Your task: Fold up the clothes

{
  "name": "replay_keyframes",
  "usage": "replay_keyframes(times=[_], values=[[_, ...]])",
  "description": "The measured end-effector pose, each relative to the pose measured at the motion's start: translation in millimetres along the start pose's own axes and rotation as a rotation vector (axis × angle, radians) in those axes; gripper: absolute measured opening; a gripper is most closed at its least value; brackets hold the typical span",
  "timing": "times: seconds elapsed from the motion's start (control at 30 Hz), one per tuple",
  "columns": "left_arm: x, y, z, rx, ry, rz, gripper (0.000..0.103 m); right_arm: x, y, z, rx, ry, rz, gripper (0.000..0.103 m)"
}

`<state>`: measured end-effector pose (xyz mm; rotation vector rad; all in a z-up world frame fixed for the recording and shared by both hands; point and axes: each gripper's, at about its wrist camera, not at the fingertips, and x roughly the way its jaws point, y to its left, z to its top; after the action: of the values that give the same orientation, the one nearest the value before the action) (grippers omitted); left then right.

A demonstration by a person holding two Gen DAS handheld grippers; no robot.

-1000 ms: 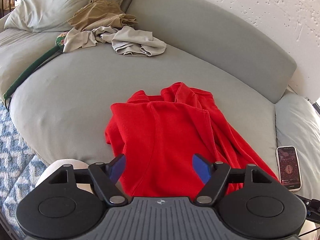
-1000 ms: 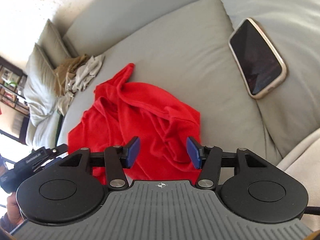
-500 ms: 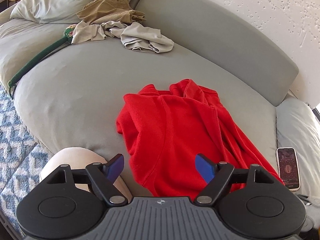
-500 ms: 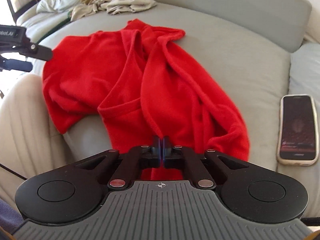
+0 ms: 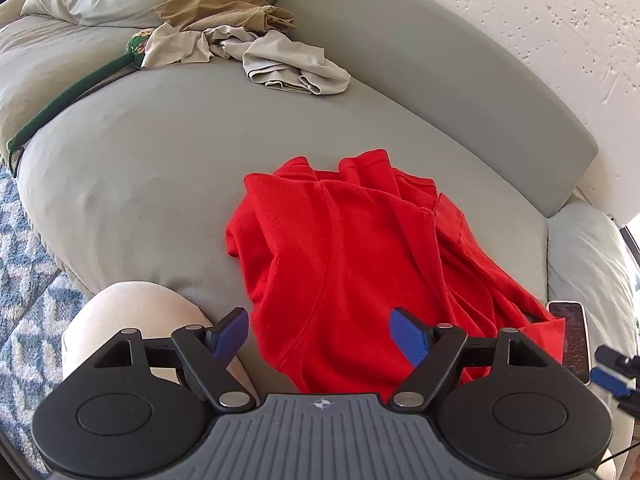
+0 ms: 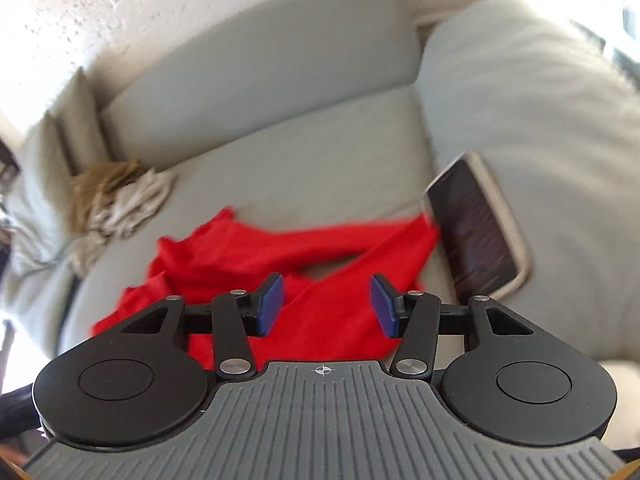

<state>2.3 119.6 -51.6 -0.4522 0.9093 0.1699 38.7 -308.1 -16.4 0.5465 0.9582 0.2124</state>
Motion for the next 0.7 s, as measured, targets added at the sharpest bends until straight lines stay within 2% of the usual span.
replay_keyframes(times=[0.03,0.1,0.2,0.33,0.47,0.5,0.57,0.67,0.7], values=[[0.5,-1.3,0.2,0.005,0.001,0.000,0.076,10.1,-4.6,-7.4,0.076,0.075,0.076,0.054],[0.3,-3.7,-1.1,0.016,0.000,-0.004,0.076,30.0,-10.6,-19.4,0.217,0.185,0.159,0.054],[-0.6,-6.4,-4.1,0.030,-0.004,-0.010,0.076,55.4,-4.5,-28.2,0.331,0.240,0.174,0.054],[0.1,-3.6,-9.3,0.026,-0.002,-0.014,0.076,94.1,12.6,-27.0,0.454,0.251,0.039,0.055],[0.0,1.2,-12.6,0.014,0.002,-0.022,0.076,134.2,6.6,-21.4,0.650,0.277,-0.079,0.065],[-0.5,2.0,-13.3,0.015,0.000,-0.024,0.076,140.5,8.6,-19.9,0.673,0.276,-0.098,0.071],[-0.4,3.2,-14.4,0.015,0.001,-0.027,0.076,150.6,16.2,-16.5,0.692,0.266,-0.130,0.082],[-1.2,5.4,-15.3,0.009,0.001,-0.034,0.076,156.4,34.1,-16.7,0.612,0.251,-0.202,0.082],[-2.8,6.2,-15.5,0.009,-0.004,-0.035,0.076,153.8,34.0,-18.7,0.610,0.238,-0.209,0.078]])
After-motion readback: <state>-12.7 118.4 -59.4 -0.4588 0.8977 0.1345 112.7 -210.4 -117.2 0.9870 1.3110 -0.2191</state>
